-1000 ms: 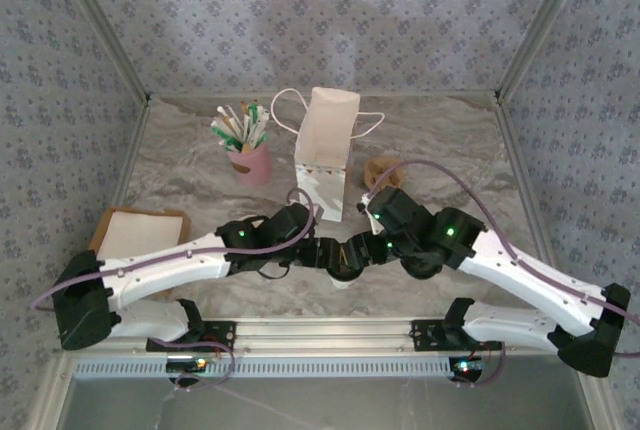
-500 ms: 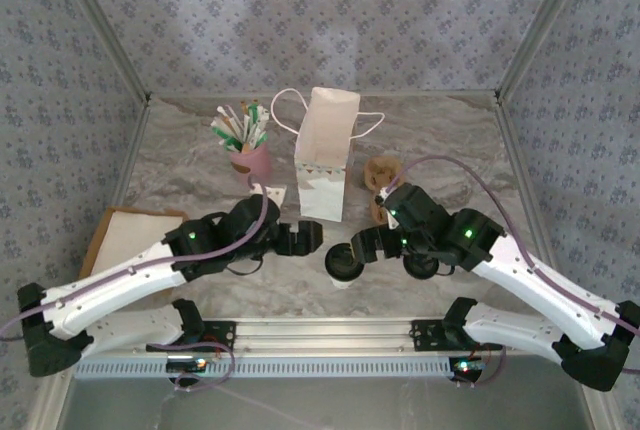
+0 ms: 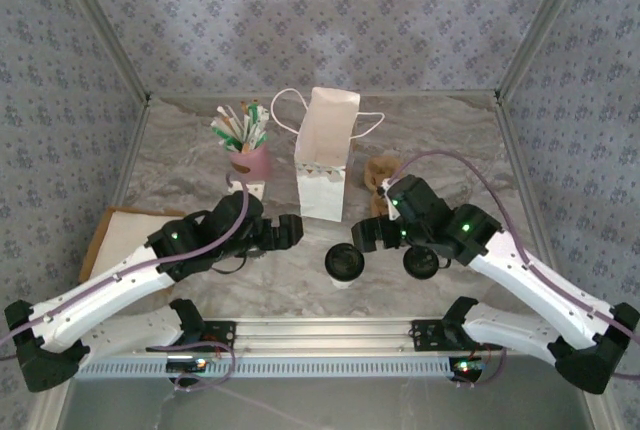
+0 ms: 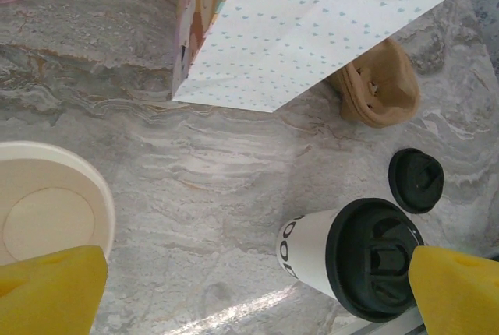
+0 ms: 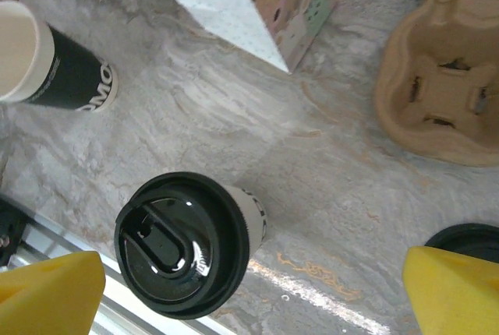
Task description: Pack the takeout coffee
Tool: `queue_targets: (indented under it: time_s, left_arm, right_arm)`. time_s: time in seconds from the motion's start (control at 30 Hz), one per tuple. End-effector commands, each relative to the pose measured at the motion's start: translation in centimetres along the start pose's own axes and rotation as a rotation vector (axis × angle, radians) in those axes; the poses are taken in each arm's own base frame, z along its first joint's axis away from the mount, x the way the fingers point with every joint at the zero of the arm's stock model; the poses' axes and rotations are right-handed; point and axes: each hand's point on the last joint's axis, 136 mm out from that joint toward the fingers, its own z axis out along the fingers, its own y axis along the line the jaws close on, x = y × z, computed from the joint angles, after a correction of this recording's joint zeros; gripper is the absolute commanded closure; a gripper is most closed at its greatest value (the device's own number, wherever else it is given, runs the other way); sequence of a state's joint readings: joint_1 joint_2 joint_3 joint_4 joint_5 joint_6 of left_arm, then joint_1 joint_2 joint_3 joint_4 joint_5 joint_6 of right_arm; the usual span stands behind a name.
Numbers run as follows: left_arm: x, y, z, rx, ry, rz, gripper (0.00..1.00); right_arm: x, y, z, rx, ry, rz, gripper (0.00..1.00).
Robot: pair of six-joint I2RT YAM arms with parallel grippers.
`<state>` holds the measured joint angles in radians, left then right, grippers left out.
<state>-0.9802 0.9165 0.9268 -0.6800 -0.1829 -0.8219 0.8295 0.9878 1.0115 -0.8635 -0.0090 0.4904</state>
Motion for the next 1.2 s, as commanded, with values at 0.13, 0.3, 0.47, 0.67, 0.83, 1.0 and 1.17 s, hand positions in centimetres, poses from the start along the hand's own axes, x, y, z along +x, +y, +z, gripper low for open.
queue_targets:
  time_s: [0.13,0.3,0.47,0.67,0.83,1.0,1.17]
  left_arm:
    - [0.1,1.2,0.2,-0.014,0.007,0.0,0.01]
    - [-0.9,1.4,-0.1,-0.015,-0.008,0.008,0.01]
    - [-4.2,1.1,-2.4,-0.034,-0.06,0.043,0.09]
    - [-9.9,-0.4,-5.1,-0.137,-0.104,0.16,0.2]
    - [-14.1,-1.2,-3.9,-0.265,-0.076,0.24,0.3]
    - [-16.8,-1.4,-0.9,-0.263,-0.015,0.201,0.44]
    - [-17.4,-2.9,2.0,-0.208,0.054,0.194,0.53]
  right_arm:
    - [1.3,2.6,1.9,0.016,0.061,-0.166,0.0]
    - [1.2,1.8,2.4,0.073,0.1,-0.162,0.0]
    - [-0.7,-0.2,1.5,0.12,0.064,-0.091,0.0]
    - [-2.3,-3.7,-0.4,0.172,-0.012,0.084,0.0]
    - [-2.2,-5.4,-1.0,0.151,-0.041,0.176,0.0]
    - [-1.2,-6.4,-0.9,0.122,-0.044,0.241,0.0]
    - [-0.2,-7.0,-1.1,0.102,-0.026,0.263,0.0]
